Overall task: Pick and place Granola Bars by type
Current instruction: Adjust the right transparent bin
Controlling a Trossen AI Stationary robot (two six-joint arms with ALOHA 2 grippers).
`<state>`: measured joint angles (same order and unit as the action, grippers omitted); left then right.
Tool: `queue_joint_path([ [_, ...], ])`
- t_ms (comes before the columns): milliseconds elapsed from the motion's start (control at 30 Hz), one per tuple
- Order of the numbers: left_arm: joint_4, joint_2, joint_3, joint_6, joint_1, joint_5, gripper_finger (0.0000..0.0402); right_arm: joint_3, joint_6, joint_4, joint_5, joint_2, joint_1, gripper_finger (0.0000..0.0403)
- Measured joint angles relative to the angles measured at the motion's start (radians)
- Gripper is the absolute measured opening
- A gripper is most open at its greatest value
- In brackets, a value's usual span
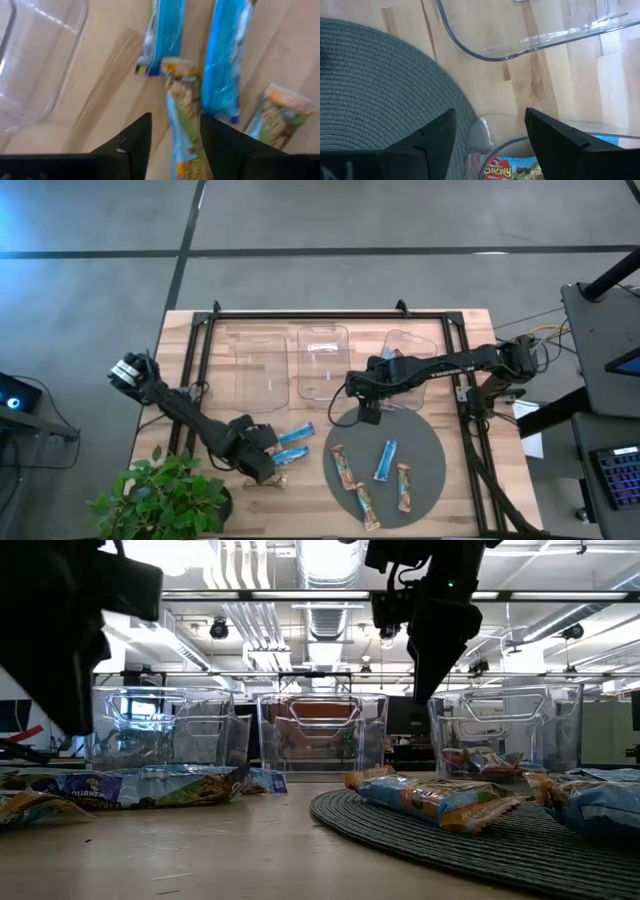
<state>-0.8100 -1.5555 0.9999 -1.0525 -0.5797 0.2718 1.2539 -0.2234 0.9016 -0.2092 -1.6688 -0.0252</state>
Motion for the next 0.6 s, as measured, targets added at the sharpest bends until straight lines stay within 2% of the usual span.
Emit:
queue_joint_path([
  [233, 0.005, -0.028, 0.010, 0.056, -0.020, 0.004, 0.0193, -0.001, 0.000, 0.000, 0.001, 0.000, 0.000, 0.0226],
  [400, 0.005, -0.049, -0.006, 0.025, -0.024, 0.016, 0.0197, -0.001, -0.005, -0.001, -0.001, 0.000, 0.000, 0.0226],
  [600, 0.106, -0.059, -0.074, -0.001, -0.024, -0.001, 0.0197, 0.023, -0.005, -0.012, -0.128, 0.057, -0.010, 0.0226],
])
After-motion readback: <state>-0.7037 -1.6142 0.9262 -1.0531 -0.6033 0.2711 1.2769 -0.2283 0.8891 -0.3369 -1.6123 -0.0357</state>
